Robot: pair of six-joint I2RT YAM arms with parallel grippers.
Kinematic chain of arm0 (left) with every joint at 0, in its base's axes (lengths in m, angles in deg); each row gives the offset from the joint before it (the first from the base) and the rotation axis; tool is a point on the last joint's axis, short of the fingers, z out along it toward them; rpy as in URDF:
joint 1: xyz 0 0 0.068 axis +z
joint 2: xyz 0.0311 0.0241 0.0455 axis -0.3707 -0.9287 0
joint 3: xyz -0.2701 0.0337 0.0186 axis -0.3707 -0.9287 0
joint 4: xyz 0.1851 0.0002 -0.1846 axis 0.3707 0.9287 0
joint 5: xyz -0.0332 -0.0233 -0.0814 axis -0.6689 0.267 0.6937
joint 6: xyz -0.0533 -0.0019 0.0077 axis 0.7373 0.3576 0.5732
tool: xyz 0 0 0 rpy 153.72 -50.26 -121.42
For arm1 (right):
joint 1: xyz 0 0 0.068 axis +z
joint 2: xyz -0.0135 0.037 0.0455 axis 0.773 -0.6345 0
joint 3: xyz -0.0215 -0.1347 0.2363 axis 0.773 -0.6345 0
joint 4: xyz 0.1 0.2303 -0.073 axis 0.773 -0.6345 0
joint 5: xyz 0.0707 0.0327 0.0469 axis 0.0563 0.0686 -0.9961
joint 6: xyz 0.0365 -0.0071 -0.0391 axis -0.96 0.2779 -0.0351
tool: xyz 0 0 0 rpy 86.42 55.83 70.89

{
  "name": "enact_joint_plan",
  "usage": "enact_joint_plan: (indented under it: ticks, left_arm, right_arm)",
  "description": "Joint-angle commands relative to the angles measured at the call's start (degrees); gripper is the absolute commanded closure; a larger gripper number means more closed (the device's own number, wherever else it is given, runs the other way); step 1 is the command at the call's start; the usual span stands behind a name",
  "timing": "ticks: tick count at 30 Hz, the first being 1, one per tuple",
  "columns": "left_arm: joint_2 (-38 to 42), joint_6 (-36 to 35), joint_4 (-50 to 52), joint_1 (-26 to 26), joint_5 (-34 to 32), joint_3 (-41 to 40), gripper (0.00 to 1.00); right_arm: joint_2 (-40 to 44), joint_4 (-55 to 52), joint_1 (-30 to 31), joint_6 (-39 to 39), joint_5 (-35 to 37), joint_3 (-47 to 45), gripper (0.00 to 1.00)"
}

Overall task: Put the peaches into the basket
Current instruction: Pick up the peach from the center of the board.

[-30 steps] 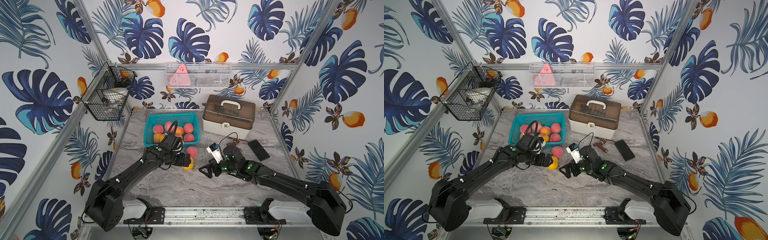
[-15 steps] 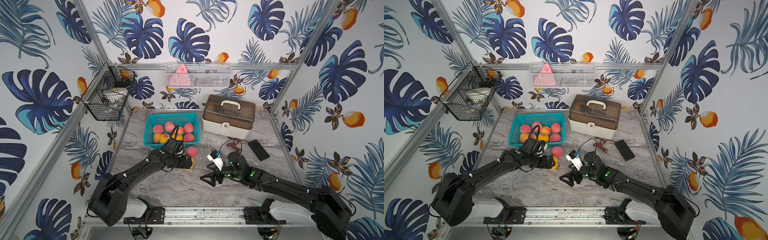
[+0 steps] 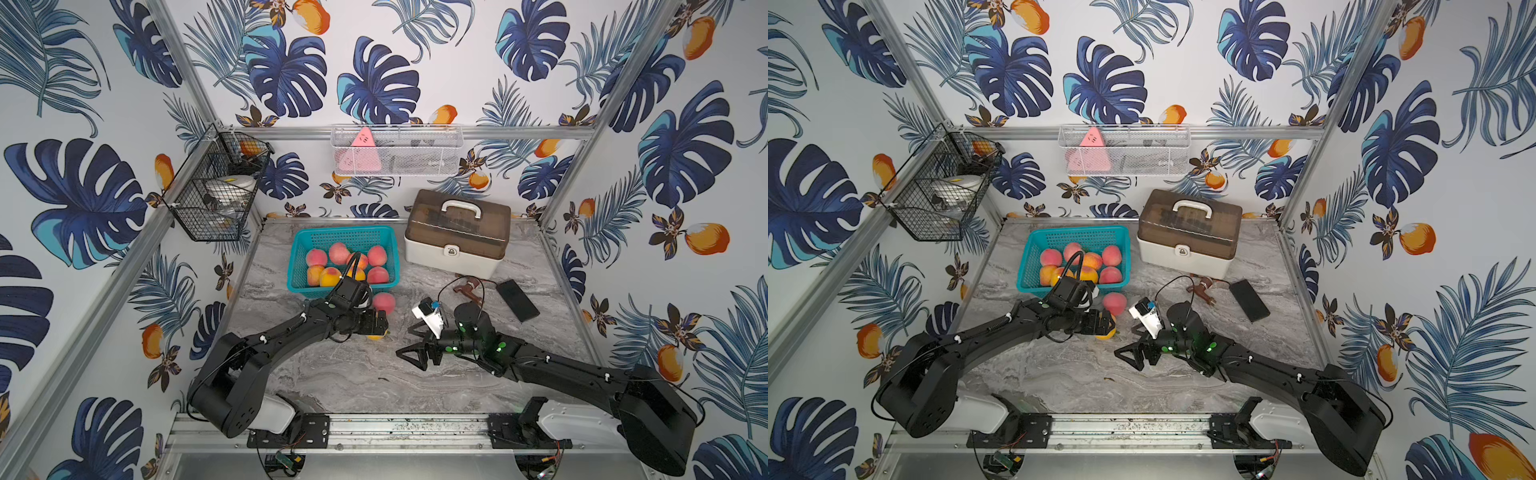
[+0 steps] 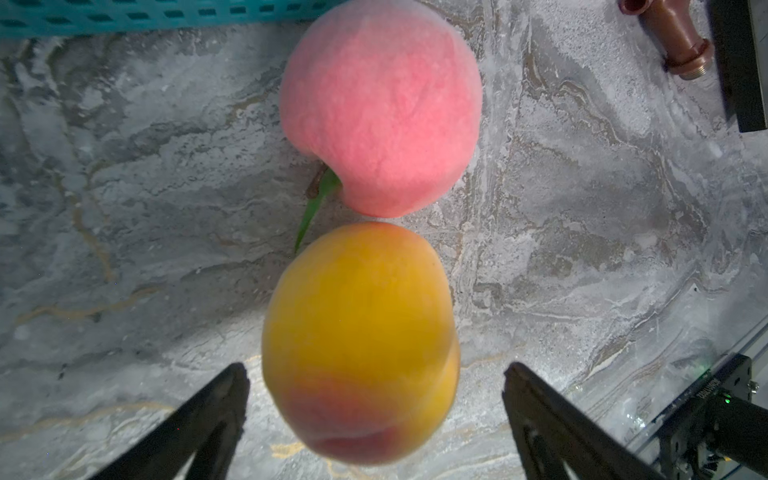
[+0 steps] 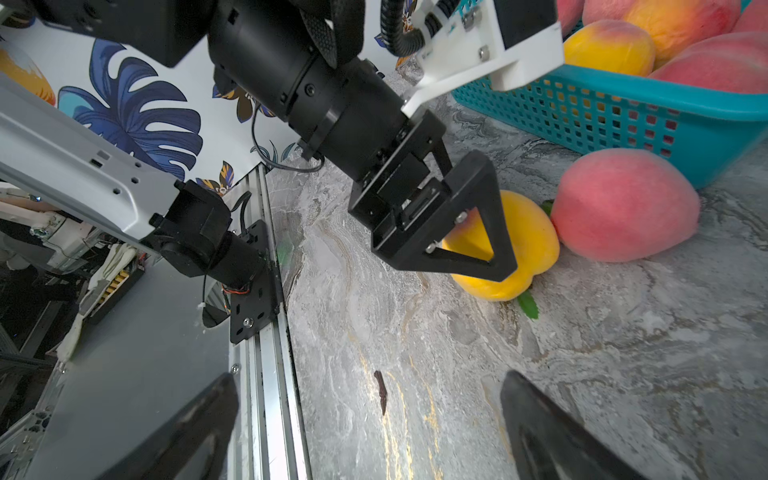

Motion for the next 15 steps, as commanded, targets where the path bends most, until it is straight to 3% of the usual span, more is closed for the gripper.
enact_joint_plan:
  ticks: [1, 15]
  left_arm:
    - [-0.9, 0.8, -2.4, -0.2, 0.7, -0.1, 0.01]
    - [-4.0, 0.4, -3.3, -0.9, 0.3, 0.4, 0.06]
  right_arm:
    - [-0.2, 2.9, 0.0, -0.6, -0.7, 0.7, 0.00]
    - [-1.5, 0.0, -0.1, -0.9, 2.7, 2.4, 0.00]
